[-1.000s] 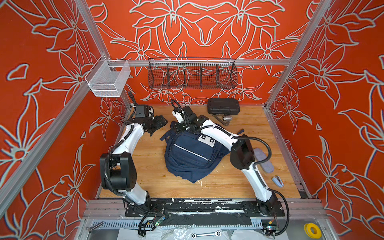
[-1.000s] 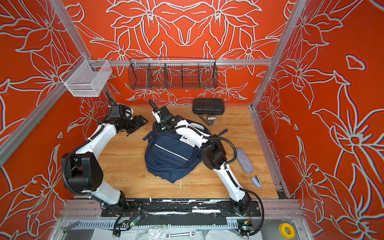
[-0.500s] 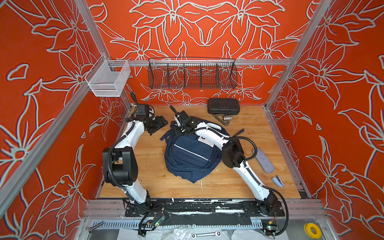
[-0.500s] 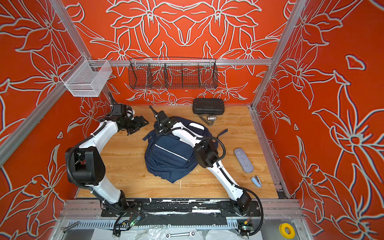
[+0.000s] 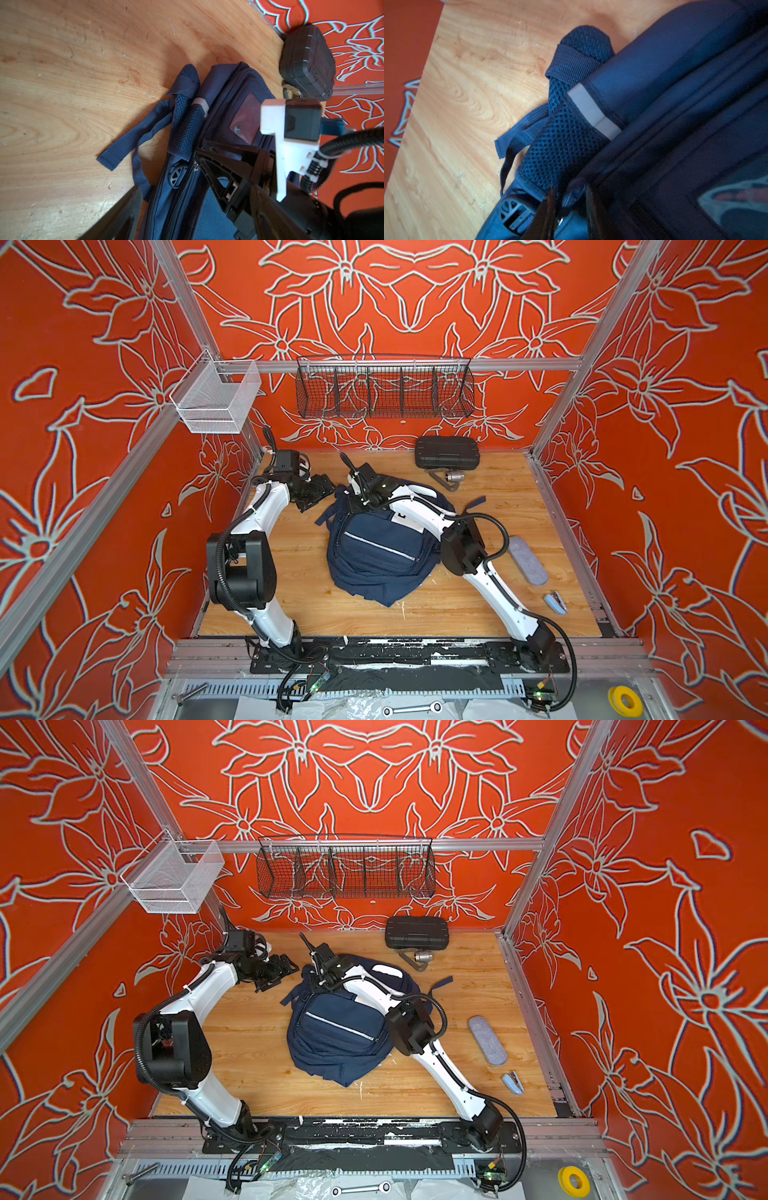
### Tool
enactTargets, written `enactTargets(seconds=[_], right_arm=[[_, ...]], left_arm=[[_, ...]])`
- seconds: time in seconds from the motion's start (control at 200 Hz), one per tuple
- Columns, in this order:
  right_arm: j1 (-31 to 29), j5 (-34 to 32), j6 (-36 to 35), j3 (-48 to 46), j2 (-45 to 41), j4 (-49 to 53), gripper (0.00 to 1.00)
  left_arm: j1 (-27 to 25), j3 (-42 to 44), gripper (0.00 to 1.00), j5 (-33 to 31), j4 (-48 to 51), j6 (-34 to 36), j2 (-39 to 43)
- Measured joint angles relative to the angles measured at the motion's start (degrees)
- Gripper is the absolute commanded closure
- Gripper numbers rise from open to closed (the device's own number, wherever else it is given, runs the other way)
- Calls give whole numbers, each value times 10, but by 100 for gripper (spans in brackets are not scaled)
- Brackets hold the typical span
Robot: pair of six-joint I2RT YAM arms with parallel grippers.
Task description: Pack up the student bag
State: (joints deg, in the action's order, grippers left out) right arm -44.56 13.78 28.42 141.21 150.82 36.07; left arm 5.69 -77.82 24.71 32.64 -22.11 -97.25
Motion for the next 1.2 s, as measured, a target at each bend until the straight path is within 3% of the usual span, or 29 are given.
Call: enactTargets(seconds=[0.395, 0.766, 1.086, 1.201], right_arm=[[-3, 33, 8, -100, -44, -106, 100], [-8, 74, -2, -232, -130, -212, 100], [-22, 113, -21, -264, -138, -265, 100], [-24, 117, -30, -275, -145, -280, 100]], left_arm=[[1, -1, 16, 0, 5, 8, -18], [16, -36, 18, 23, 9, 14, -104], [15, -52, 46, 46, -18, 12, -155], [17, -52, 68, 49, -18, 18, -166]])
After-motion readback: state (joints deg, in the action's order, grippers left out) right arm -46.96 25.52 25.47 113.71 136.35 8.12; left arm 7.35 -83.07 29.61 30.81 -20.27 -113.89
